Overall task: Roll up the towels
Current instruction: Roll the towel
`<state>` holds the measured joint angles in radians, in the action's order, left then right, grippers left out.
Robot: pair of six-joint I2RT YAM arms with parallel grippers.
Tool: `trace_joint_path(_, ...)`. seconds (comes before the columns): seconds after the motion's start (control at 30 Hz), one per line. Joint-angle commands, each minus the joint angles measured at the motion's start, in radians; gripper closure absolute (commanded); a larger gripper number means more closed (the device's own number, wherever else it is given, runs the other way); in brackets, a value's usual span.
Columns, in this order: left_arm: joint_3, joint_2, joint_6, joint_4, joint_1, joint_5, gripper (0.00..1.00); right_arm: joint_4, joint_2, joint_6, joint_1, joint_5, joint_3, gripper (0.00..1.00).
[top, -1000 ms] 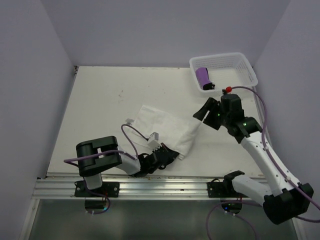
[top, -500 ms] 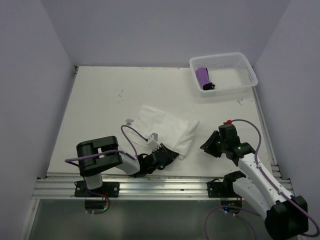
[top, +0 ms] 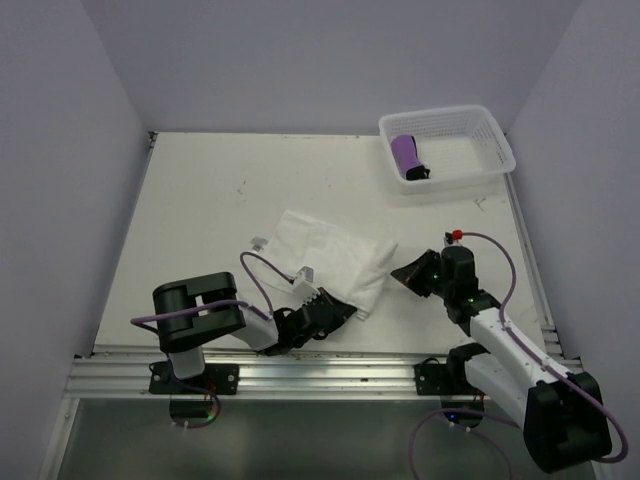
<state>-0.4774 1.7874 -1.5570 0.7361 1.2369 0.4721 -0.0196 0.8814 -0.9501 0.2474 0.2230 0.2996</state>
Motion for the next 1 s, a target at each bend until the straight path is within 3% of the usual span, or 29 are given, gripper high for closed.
trace_joint_path(0.0, 0.056, 0.064, 0.04, -0.254, -0.007, -0.012, 1.0, 0.136, 0.051, 0.01, -0.003, 0.048, 0.059, 1.0)
trace_joint_path(0.3, 0.039, 0.073, 0.045, -0.285, -0.007, -0.01, 1.0, 0.26, 0.243, 0.014, -0.005, 0.088, 0.147, 1.0)
trace_joint_path(0.57, 0.034, 0.079, 0.049, -0.282, -0.007, -0.013, 1.0, 0.23, 0.343, 0.056, -0.005, 0.053, 0.263, 1.0)
trace_joint_path(0.97, 0.028, 0.081, 0.063, -0.287, -0.007, -0.018, 1.0, 0.287, 0.656, 0.095, -0.007, 0.004, 0.285, 1.0)
